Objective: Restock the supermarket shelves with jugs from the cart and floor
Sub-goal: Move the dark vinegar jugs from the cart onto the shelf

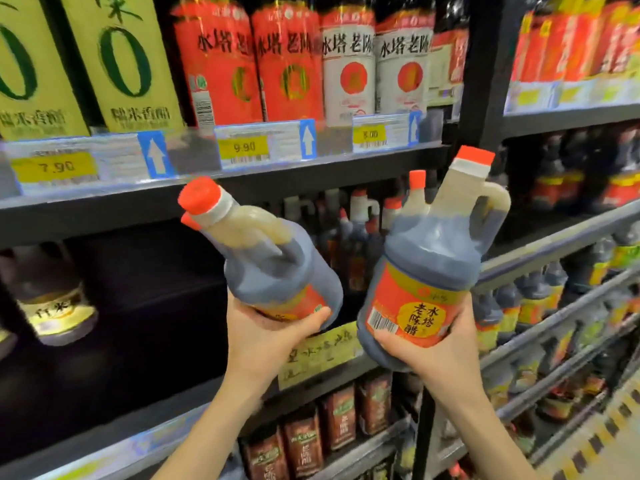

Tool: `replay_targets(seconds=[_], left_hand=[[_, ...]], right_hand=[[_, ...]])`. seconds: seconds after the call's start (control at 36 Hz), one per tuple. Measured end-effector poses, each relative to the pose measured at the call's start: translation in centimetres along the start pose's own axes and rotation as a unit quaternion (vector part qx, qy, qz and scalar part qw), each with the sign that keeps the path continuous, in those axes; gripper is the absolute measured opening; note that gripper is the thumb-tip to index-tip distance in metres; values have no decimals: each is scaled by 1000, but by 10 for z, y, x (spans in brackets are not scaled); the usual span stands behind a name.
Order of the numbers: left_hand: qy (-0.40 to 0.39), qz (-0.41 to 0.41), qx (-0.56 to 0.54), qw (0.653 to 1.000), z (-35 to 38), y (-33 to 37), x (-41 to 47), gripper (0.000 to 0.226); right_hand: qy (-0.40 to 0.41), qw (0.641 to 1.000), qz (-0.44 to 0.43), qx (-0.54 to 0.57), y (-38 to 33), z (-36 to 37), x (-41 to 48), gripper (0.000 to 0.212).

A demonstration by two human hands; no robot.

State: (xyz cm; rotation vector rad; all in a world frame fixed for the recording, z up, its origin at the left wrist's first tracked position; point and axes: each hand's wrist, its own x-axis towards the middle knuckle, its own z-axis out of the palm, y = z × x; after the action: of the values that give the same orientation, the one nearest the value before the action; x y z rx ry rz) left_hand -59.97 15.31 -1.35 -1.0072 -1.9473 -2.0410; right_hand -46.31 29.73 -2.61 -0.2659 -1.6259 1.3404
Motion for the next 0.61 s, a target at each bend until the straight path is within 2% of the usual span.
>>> replay_targets(seconds=[0.22,0.36,0.47,0.61], left_hand=[[51,-29,71,996,44,-19,21,79],[56,-30,128,990,53,-25,32,66],[47,-58,141,987,55,-30,45,85],[13,-62,202,977,50,-38,56,94]], right_hand=[[-76,996,27,49,17,-27,43,81],[-107,992,42,58,28,-33,57,87],[-118,990,42,67,34,-32,63,87],[-121,989,42,77,41,-26,62,95]])
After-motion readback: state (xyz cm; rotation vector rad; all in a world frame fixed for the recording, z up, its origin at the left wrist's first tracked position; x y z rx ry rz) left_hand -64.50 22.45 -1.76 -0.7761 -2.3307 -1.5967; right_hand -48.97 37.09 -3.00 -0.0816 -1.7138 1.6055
